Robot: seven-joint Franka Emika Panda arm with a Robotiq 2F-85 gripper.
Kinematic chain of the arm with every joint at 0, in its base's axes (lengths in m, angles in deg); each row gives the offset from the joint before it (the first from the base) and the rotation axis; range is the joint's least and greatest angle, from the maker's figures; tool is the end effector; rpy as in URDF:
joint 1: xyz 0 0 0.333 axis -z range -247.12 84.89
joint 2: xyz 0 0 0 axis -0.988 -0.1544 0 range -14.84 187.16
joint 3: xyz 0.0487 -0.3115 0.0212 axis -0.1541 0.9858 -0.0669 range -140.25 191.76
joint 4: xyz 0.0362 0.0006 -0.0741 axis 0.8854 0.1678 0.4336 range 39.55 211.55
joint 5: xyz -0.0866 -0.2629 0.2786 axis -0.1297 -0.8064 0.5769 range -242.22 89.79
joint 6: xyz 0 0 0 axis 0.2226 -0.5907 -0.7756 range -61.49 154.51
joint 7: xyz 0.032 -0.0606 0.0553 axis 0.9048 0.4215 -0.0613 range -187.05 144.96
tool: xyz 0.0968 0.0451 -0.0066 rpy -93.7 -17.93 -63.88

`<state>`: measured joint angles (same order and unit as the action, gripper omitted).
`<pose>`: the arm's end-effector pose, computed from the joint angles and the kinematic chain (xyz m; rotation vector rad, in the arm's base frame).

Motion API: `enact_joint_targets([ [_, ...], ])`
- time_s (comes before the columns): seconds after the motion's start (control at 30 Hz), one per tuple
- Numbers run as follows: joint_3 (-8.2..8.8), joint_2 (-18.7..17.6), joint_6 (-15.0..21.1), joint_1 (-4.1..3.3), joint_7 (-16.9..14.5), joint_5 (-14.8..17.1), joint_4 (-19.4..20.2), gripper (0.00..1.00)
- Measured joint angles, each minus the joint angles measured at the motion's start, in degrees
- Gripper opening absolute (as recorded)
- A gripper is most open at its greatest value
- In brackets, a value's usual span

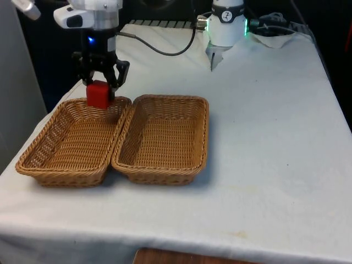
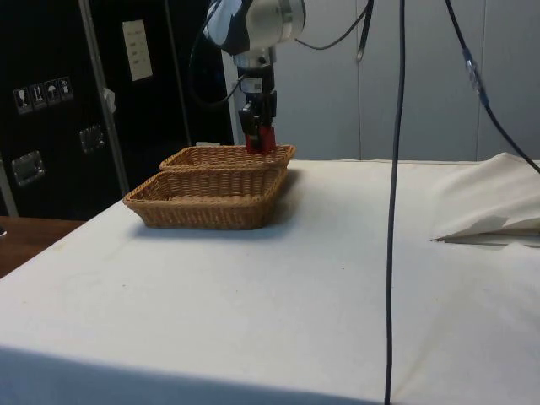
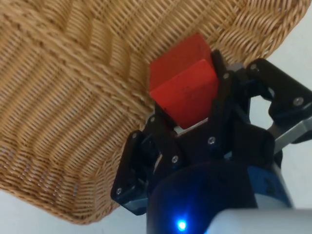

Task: Pick up the red cube and place it into the right basket.

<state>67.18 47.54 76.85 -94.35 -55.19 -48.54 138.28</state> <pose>0.6073 -0.2681 0.2613 3.0005 -0.1490 0.1197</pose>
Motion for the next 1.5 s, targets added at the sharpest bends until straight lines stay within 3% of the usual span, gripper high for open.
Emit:
enact_joint_targets([
  [0.57,1.43,-5.79,-0.06,1.15,0.06,4.70,-4.47,0.03],
  [0.77,2.01,-10.37,0.00,1.72,0.06,8.37,-7.79,0.03],
  [0.97,2.46,-12.15,-0.06,1.89,0.11,9.68,-9.22,0.03],
  [1.5,3.38,-12.43,-0.23,1.89,0.40,10.31,-9.85,0.03],
])
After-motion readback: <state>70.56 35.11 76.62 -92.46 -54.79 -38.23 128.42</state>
